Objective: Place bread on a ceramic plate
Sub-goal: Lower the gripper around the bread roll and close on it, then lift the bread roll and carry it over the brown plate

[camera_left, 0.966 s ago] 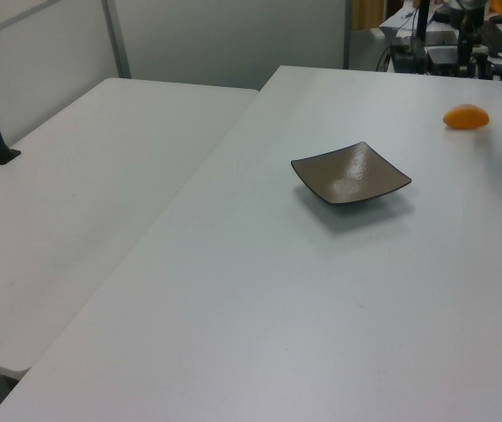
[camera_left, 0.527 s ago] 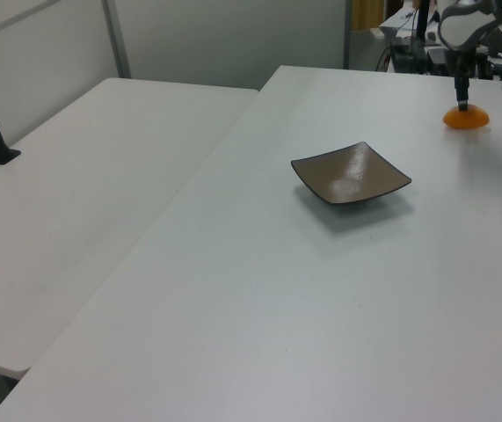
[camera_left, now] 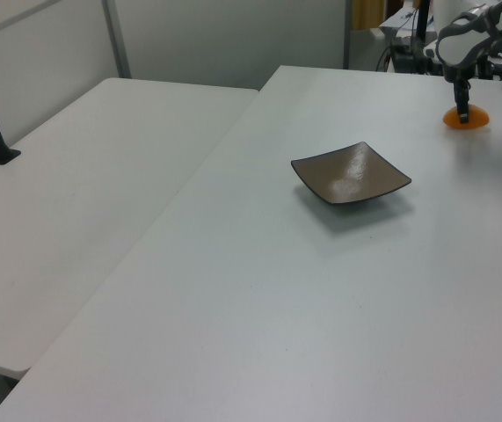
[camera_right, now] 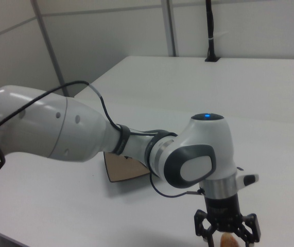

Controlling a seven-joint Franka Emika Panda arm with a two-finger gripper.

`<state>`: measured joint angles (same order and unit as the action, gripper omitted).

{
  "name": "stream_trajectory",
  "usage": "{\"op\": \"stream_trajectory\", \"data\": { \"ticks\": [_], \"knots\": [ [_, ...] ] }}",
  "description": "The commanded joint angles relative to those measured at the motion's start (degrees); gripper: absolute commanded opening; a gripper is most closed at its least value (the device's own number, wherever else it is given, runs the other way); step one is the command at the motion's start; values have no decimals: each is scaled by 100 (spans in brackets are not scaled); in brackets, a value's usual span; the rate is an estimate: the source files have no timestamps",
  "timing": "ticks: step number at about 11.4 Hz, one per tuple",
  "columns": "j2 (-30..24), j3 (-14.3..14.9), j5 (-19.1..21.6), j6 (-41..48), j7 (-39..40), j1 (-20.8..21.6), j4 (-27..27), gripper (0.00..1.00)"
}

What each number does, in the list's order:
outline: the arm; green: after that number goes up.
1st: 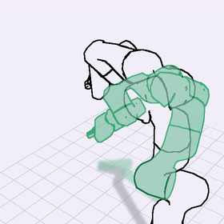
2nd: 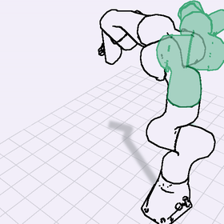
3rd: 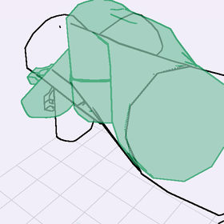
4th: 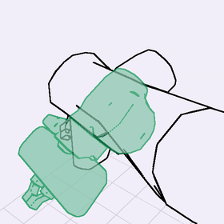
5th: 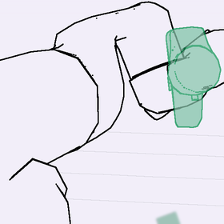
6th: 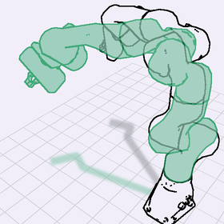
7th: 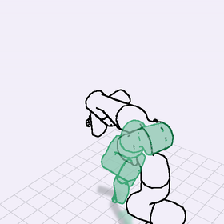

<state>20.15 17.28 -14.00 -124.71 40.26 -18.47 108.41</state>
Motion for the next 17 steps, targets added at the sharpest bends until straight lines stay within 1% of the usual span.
{"op": "stream_trajectory", "data": {
  "ticks": [1,2,3,4,8,11,12,13,14,15,16,17],
  "knots": [
    [42,-67,-94,-203,96,-69,75,56],
    [42,-67,-94,-203,148,-95,75,44],
    [33,-67,-94,-185,218,-104,75,36],
    [16,-67,-94,-168,236,-104,66,34],
    [-72,-76,-76,-89,245,-165,40,33],
    [-378,-128,73,191,193,-139,-74,33],
    [-536,-215,273,410,166,-113,-187,33],
    [-634,-329,623,647,157,-113,-328,33],
    [-730,-365,896,911,157,-87,-512,33],
    [-766,-453,1065,1122,114,-69,-714,33],
    [-793,-689,1153,1333,-165,-77,-959,33],
    [-793,-891,1180,1379,-638,-78,-1084,33]
  ]
}}
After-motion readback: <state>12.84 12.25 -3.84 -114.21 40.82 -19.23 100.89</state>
